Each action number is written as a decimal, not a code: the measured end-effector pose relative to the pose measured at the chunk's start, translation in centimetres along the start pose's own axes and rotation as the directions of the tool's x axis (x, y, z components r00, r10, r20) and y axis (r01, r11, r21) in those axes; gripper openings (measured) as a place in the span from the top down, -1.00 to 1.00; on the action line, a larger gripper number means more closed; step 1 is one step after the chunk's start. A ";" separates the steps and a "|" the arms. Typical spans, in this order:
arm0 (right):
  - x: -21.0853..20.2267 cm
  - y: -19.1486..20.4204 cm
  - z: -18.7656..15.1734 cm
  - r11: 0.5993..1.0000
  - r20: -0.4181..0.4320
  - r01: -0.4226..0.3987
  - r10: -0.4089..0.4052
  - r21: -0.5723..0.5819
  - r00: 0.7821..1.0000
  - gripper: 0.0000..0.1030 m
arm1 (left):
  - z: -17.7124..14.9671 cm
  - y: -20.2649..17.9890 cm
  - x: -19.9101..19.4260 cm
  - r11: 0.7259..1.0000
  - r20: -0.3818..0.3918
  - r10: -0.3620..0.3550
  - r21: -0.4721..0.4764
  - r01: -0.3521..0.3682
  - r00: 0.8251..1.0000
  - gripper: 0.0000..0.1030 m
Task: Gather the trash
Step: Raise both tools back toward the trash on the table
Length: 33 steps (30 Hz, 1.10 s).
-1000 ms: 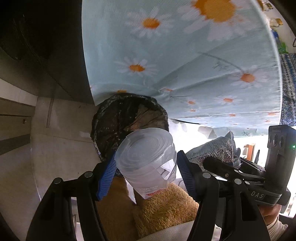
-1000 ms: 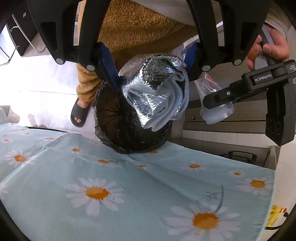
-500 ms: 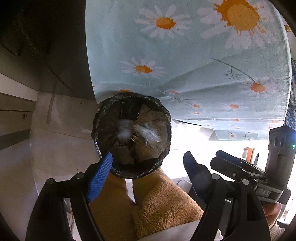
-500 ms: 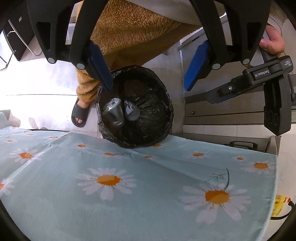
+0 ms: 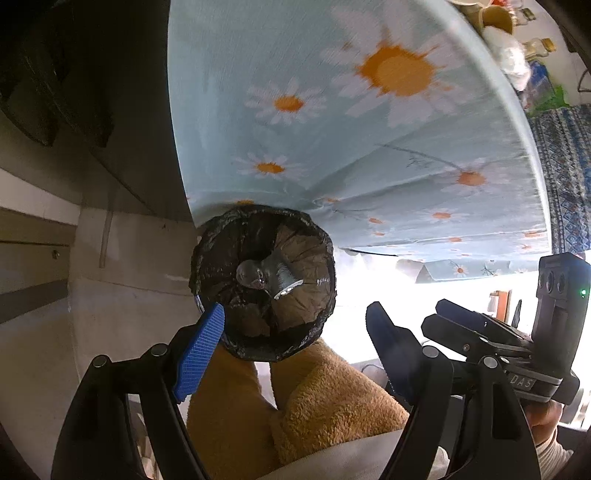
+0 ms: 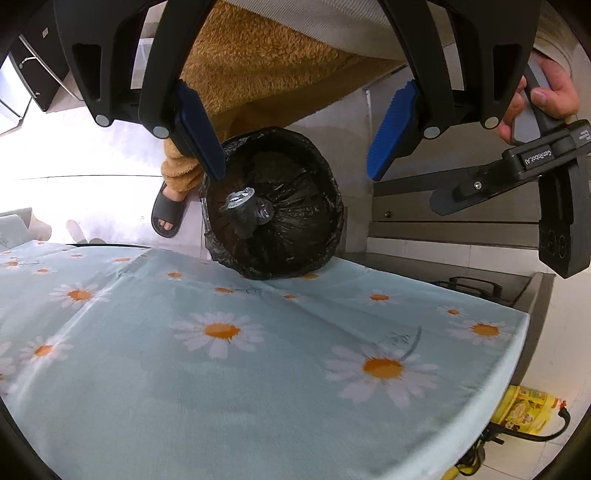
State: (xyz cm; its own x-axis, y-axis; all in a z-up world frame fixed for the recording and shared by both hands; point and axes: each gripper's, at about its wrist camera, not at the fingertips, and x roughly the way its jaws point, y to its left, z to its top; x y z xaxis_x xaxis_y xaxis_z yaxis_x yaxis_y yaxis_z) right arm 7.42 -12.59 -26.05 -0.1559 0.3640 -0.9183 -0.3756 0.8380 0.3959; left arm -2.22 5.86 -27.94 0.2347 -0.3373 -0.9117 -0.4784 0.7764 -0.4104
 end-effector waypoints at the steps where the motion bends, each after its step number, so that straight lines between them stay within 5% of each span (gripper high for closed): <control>1: -0.6 0.2 0.0 1.000 0.013 0.002 -0.002 -0.008 1.000 -0.52 | 0.0 -0.1 -0.3 1.000 0.007 -0.001 0.004 0.001 1.000 -0.49; 16: -7.5 2.6 -0.6 0.999 0.164 0.001 0.008 -0.054 0.986 -0.52 | -0.5 -3.2 -7.5 0.992 0.134 -0.045 0.125 0.028 0.990 -0.49; 33: -17.8 0.7 3.1 0.995 0.408 0.091 -0.071 -0.031 0.910 -0.52 | 3.4 -9.0 -13.8 0.958 0.256 -0.131 0.280 0.057 0.958 -0.49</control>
State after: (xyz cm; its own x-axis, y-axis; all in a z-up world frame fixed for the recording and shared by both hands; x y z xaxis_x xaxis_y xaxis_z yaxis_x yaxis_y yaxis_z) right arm 12.76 -17.20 -9.44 0.2572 0.4375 -0.8616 -0.4160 0.8549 0.3099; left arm 1.72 5.31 -11.57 0.5038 -0.2889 -0.8140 -0.2084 0.8739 -0.4392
